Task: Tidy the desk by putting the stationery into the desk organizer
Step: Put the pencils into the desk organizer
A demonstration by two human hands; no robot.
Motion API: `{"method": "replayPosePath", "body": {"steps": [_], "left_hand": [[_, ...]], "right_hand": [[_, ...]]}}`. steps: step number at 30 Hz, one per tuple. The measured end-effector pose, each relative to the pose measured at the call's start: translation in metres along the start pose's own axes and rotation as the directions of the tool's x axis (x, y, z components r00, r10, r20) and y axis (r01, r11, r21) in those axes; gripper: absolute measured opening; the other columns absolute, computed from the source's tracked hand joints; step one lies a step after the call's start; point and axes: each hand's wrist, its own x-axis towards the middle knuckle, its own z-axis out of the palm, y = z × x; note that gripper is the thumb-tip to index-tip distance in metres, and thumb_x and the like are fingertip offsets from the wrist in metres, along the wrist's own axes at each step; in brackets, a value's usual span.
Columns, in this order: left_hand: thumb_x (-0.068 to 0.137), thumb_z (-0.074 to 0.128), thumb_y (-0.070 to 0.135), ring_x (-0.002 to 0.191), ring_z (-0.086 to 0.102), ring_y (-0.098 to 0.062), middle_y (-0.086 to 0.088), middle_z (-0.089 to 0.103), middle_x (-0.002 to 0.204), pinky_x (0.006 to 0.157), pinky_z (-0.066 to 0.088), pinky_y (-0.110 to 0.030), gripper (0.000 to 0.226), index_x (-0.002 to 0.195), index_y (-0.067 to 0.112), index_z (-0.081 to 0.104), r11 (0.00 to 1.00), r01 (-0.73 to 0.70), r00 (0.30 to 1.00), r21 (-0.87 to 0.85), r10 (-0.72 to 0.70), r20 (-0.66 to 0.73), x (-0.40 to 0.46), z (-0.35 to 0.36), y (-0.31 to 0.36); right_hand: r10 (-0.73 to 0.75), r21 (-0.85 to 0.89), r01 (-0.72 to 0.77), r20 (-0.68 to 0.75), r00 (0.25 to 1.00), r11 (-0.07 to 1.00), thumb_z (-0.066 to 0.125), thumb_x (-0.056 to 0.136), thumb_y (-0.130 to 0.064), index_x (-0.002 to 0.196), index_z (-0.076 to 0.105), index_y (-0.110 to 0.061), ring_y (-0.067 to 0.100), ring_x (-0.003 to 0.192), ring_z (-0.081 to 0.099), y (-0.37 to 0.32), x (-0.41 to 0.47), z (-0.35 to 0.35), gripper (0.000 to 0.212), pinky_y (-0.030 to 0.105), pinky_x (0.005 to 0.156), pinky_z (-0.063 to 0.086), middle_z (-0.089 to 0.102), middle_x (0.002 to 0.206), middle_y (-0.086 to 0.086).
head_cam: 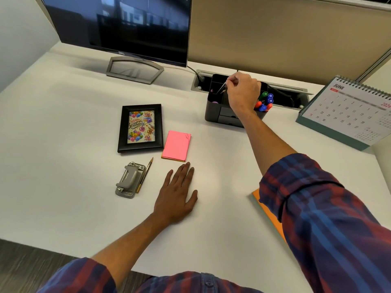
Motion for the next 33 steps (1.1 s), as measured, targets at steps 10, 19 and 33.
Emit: {"method": "replayPosePath", "body": {"steps": [10,19,33], "left_hand": [[0.096,0.033,0.046,0.150,0.007,-0.012,-0.002,0.011,0.163,0.121,0.010,-0.042,0.068,0.155,0.016,0.017,1.000,-0.002,1.000,-0.006,0.002,0.006,0.000,-0.001,0.000],[0.097,0.029,0.047,0.150,0.003,-0.011,0.000,0.008,0.164,0.121,0.008,-0.042,0.068,0.156,0.017,0.015,1.000,0.001,1.000,-0.001,-0.001,0.031,0.000,-0.004,0.002],[0.094,0.027,0.049,0.148,0.019,-0.023,-0.008,0.018,0.161,0.121,0.014,-0.046,0.072,0.155,0.011,0.016,0.999,-0.033,0.999,-0.032,0.034,0.034,-0.002,-0.006,0.000]], "right_hand": [[-0.124,0.032,0.125,-0.030,0.992,0.992,0.054,0.092,-0.027,0.108,0.071,-0.019,0.015,0.100,0.058,-0.009,-0.027,0.009,0.024,0.028,0.081,0.035,0.071,0.107,-0.002],[-0.238,0.186,0.215,0.113,0.965,0.959,0.060,0.087,-0.020,0.099,0.073,-0.016,0.017,0.091,0.062,-0.052,-0.106,0.032,0.018,0.035,0.084,0.037,0.073,0.100,-0.001],[-0.150,0.111,0.104,0.600,0.786,0.988,0.059,0.090,-0.032,0.090,0.071,-0.016,0.020,0.081,0.062,-0.103,-0.200,0.062,0.020,0.038,0.091,0.038,0.071,0.084,0.002]]}}
